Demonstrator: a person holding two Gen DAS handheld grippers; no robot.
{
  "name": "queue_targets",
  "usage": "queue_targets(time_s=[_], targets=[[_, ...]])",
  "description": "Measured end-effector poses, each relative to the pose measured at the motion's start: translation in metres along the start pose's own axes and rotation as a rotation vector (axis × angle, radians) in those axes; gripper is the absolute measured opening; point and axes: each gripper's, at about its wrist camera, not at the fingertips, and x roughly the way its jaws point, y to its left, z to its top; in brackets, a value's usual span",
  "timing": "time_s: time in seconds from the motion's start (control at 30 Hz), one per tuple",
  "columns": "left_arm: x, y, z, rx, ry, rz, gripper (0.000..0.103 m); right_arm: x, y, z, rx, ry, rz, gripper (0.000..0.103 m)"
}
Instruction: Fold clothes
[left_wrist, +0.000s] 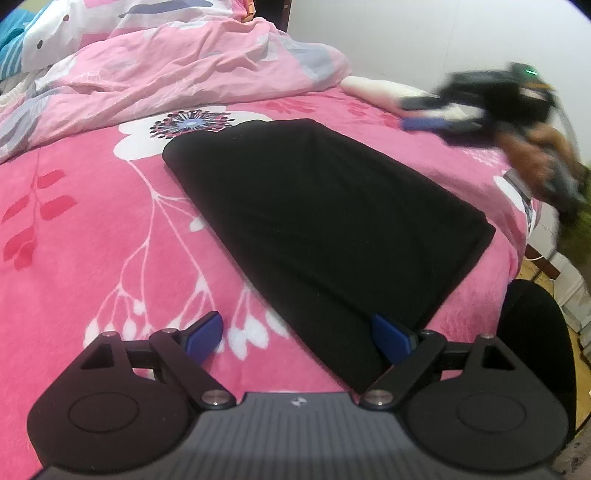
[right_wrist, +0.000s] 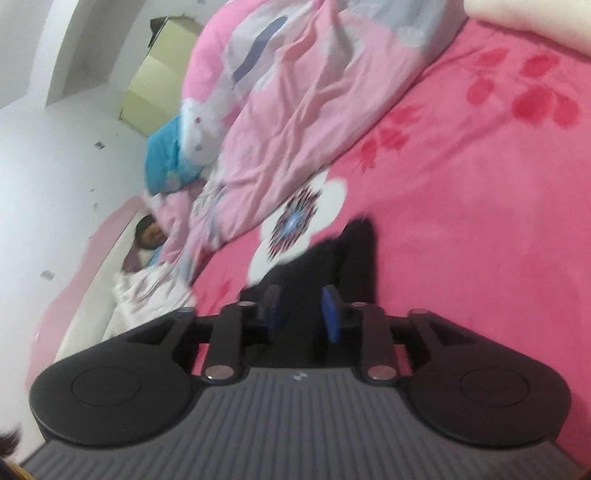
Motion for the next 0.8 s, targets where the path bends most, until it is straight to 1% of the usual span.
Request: queue_targets(time_s=[0.07,0.17,0.23,0.33,0.4,0.43,0.47,0.57,0.67,0.7,0.8], targets=[[-0.001,0.002,0.001,-0.013,0.002,-0.007,0.089,-0.016,0.011,-0.019,-0.008,0.01,-0.019,0.033],[-0.002,0.005,0.004,-0.039,0.006,-0.02,0.088,-0.032,0.02,-0.049,-0.04,0.029,-0.07,0.033],[-0.003,0.007,0.005,-0.056,0.008,-0.028,0.088,-0.036,0.026,-0.066,-0.082,0.044,-0.092,0.033],[-0.004,0.01,0.006,-0.082,0.01,-0.036,0.086,-0.034,0.032,-0.082,-0.158,0.06,-0.143,0.033],[-0.005,0.011,0.006,-0.099,0.009,-0.038,0.085,-0.034,0.028,-0.088,-0.156,0.066,-0.162,0.026],[-0.006,0.012,0.005,-0.106,0.008,-0.04,0.085,-0.034,0.026,-0.091,-0.155,0.068,-0.171,0.004],[-0.006,0.013,0.005,-0.114,0.008,-0.042,0.084,-0.035,0.024,-0.094,-0.154,0.071,-0.18,0.001],[-0.008,0.015,0.004,-0.119,0.006,-0.045,0.082,-0.048,0.013,-0.099,-0.076,0.007,-0.159,0.0],[-0.009,0.015,0.003,-0.11,0.005,-0.045,0.082,-0.049,-0.007,-0.105,0.025,-0.022,-0.153,0.0],[-0.009,0.014,0.003,-0.104,0.006,-0.042,0.082,-0.054,-0.006,-0.106,0.044,-0.034,-0.143,0.0],[-0.009,0.013,0.004,-0.089,0.009,-0.038,0.082,-0.077,0.02,-0.108,0.048,-0.084,-0.11,0.0]])
